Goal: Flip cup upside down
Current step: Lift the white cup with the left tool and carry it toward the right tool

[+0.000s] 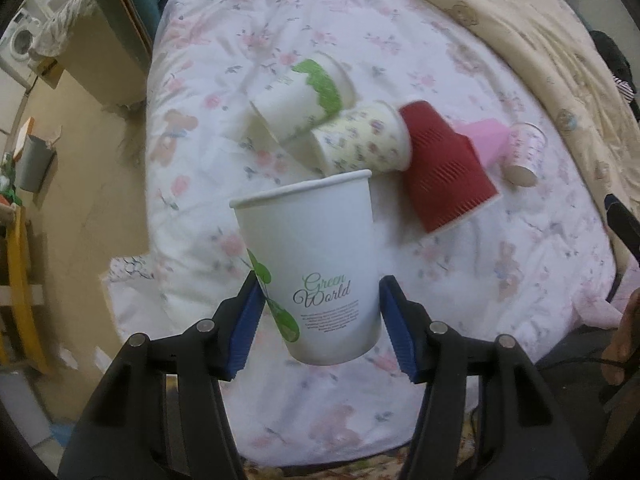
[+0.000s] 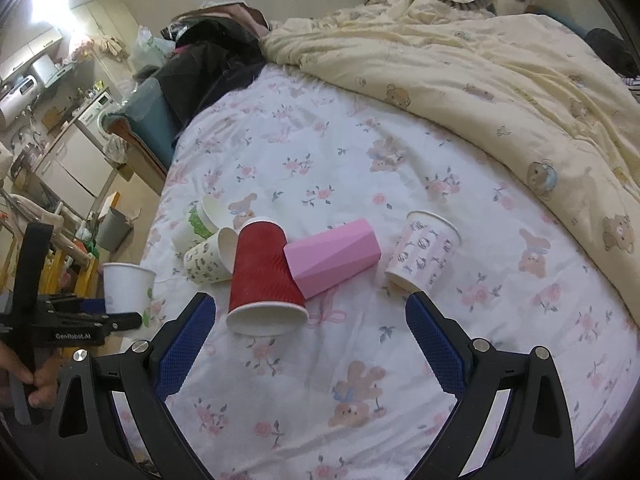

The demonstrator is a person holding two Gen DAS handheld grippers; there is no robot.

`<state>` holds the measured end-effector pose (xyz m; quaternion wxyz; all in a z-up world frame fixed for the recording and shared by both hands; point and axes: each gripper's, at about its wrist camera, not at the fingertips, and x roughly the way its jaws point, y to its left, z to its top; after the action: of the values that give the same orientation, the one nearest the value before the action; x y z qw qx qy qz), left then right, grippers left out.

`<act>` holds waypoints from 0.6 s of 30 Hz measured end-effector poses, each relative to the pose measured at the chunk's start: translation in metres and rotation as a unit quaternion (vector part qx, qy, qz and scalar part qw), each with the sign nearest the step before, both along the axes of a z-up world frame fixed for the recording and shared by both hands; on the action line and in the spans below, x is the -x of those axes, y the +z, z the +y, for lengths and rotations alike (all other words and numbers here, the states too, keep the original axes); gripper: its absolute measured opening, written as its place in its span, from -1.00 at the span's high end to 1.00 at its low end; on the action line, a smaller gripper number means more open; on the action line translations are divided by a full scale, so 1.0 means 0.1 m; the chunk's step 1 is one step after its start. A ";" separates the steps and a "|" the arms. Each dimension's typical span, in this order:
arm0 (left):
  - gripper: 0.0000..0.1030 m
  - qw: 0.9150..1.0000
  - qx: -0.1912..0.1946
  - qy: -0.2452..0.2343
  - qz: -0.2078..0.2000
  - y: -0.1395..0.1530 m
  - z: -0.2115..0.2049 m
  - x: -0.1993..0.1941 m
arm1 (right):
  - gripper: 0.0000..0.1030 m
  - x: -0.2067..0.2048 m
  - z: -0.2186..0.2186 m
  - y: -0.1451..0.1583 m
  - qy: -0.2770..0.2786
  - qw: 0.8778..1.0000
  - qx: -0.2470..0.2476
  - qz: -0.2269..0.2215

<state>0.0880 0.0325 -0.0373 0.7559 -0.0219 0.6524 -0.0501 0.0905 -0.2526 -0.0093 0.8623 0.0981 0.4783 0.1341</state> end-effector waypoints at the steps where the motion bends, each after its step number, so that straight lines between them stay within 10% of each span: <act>1: -0.05 1.000 0.002 0.001 -0.001 -0.03 -0.05 0.03 | -0.91 0.05 -0.01 0.01 -0.002 1.000 -0.001 -0.001; 18: -0.06 0.998 0.051 0.021 0.028 -0.30 -0.71 0.54 | -0.91 0.63 -0.33 0.02 -0.069 0.997 -0.019 -0.011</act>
<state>0.0339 -0.0386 -0.0677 0.7362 -0.0756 0.6692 -0.0666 0.0272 -0.2856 -0.0074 0.8729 0.1460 0.4579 0.0843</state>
